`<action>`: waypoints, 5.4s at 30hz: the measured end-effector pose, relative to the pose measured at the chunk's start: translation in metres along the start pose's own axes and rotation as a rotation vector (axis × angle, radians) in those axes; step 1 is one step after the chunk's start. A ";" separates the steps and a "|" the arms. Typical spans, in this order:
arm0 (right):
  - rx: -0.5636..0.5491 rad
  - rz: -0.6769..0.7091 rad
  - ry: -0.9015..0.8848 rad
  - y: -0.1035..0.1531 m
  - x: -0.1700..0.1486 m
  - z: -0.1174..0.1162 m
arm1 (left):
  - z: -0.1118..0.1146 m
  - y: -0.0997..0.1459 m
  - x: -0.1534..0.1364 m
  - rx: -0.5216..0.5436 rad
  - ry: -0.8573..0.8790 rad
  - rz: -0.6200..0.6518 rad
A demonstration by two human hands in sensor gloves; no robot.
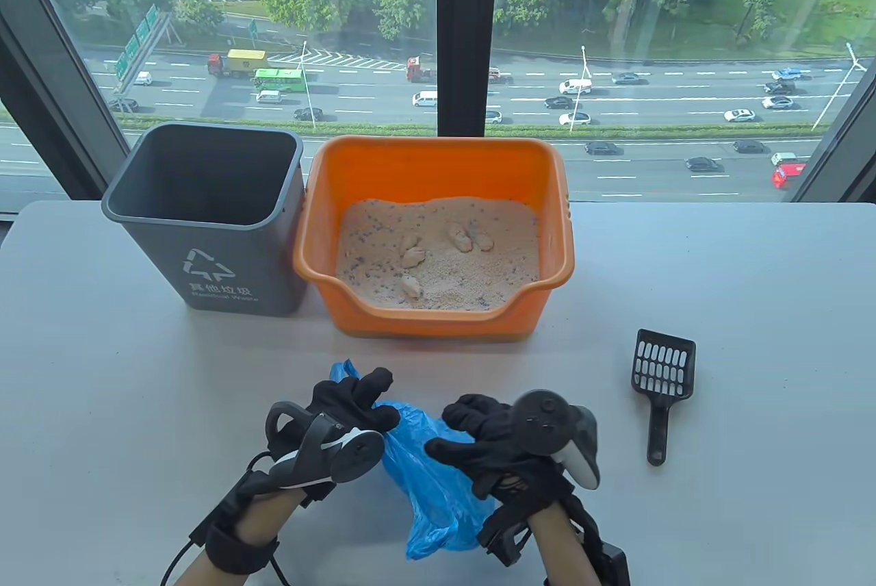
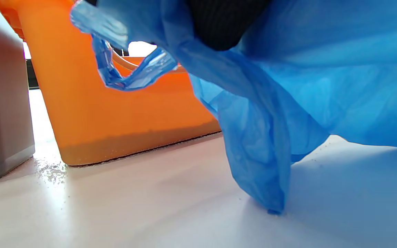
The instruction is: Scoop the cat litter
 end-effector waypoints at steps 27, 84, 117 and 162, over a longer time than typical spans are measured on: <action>-0.135 0.118 0.295 0.019 0.033 -0.009 | 0.057 -0.007 0.011 -0.786 0.257 0.123; -0.205 -0.175 -0.189 0.000 -0.083 0.091 | 0.074 0.000 -0.043 -0.749 0.023 -0.301; -0.424 -1.152 0.253 0.004 -0.212 0.123 | 0.076 -0.001 -0.044 -0.771 0.057 -0.297; -0.361 -0.784 0.398 -0.224 0.044 0.078 | 0.077 -0.001 -0.044 -0.786 0.066 -0.293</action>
Point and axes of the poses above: the tracker on the back of each hand, its own x axis roughly to the thumb side, its own y axis roughly from the fingertips to the wrist, z = x × y, the point moved 3 cm from there along -y, roughly from the wrist to the fingertips, and after that the axes turned 12 degrees about -z, right-handed, at the moved point
